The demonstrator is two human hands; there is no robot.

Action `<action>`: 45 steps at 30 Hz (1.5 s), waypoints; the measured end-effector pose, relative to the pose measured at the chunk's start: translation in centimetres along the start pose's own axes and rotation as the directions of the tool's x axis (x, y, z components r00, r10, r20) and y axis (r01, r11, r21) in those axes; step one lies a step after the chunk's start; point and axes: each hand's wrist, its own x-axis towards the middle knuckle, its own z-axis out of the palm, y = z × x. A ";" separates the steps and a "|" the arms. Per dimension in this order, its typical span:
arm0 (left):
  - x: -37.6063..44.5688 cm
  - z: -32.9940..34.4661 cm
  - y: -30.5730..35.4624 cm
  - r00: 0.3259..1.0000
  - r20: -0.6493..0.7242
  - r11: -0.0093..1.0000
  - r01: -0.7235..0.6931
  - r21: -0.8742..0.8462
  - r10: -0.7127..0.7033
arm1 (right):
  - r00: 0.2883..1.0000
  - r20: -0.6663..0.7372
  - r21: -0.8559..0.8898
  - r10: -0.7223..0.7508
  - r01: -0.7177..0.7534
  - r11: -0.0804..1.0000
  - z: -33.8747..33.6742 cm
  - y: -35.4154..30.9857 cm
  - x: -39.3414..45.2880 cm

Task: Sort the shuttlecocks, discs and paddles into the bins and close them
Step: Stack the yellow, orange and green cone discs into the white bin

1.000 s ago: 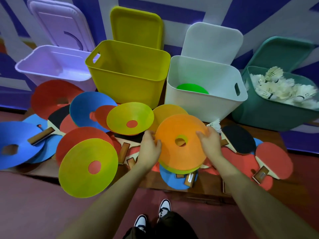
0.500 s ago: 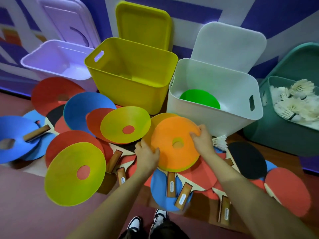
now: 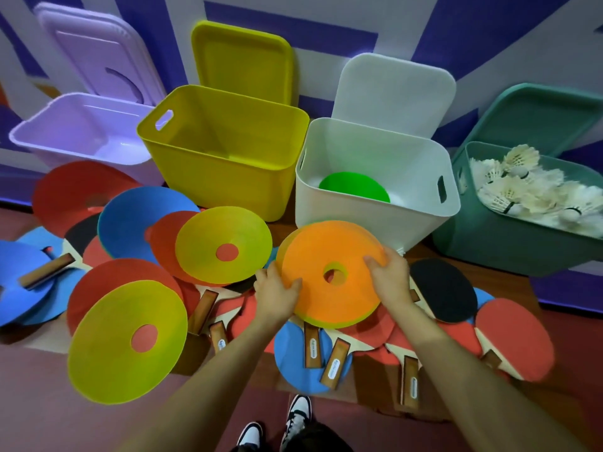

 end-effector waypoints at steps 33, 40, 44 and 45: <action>6.5 -10.3 12.6 0.779 -0.185 0.799 -0.596 0.077 0.599 | 0.934 -0.177 0.063 -0.309 0.324 0.944 -1.8 -11.7 2.6; 13.2 -6.1 20.5 0.792 -0.154 0.807 -0.578 0.121 0.590 | 0.935 -0.202 0.073 -0.290 0.310 0.948 -5.8 -12.3 12.1; 16.1 -3.2 22.5 0.785 -0.121 0.791 -0.585 0.178 0.607 | 0.956 -0.144 0.021 -0.255 0.261 0.965 -6.2 -10.3 17.3; 16.7 -2.5 22.4 0.787 -0.106 0.789 -0.583 0.195 0.608 | 0.964 -0.106 -0.015 -0.245 0.245 0.970 -6.0 -9.7 18.3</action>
